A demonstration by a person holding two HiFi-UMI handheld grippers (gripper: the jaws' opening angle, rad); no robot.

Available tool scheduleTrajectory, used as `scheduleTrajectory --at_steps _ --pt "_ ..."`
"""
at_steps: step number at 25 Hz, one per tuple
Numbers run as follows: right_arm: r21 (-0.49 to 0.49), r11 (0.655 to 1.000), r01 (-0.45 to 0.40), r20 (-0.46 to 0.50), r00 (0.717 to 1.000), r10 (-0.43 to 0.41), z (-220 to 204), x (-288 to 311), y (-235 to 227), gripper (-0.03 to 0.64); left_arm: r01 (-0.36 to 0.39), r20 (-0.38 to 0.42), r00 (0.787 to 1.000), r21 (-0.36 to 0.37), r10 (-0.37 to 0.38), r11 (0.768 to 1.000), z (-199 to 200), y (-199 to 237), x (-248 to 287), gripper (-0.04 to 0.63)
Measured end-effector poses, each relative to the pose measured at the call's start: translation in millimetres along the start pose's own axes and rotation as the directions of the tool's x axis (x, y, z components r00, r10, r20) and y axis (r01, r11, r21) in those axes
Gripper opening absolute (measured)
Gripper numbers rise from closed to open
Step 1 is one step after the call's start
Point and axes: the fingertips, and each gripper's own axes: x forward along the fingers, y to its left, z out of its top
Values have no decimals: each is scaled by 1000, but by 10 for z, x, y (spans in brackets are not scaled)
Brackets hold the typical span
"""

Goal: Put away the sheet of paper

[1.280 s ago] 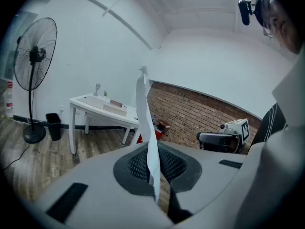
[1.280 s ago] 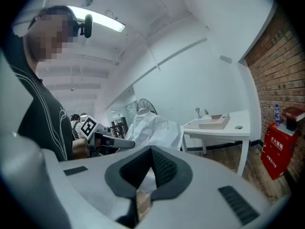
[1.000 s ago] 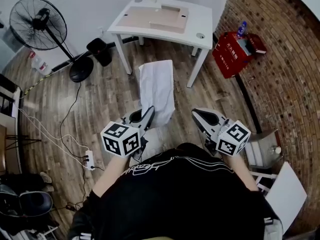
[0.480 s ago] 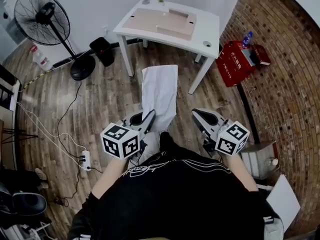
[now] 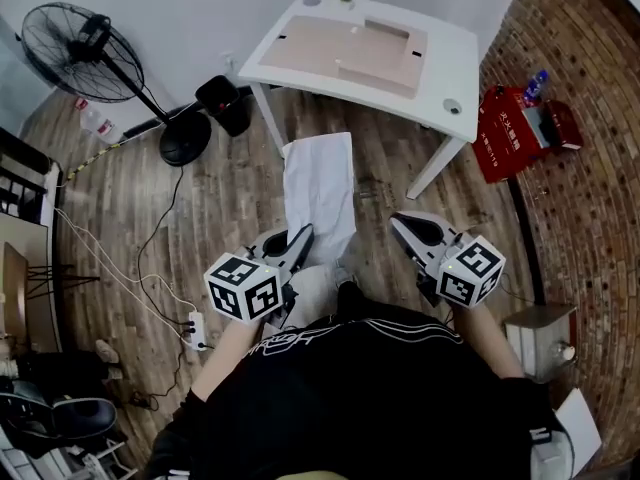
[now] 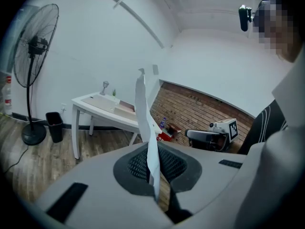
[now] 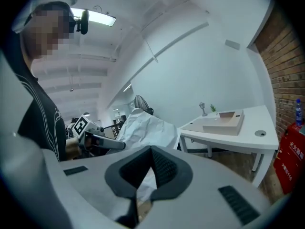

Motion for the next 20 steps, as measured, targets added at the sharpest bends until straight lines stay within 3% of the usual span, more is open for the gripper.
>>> scheduleTrajectory --at_steps 10,20 --pt "19 1000 14 -6 1000 -14 434 642 -1087 3 7 -14 1000 -39 -7 999 749 720 994 34" --pt "-3 1000 -8 25 1000 8 871 976 -1481 2 18 52 999 -21 -17 1000 1472 1054 1270 34"
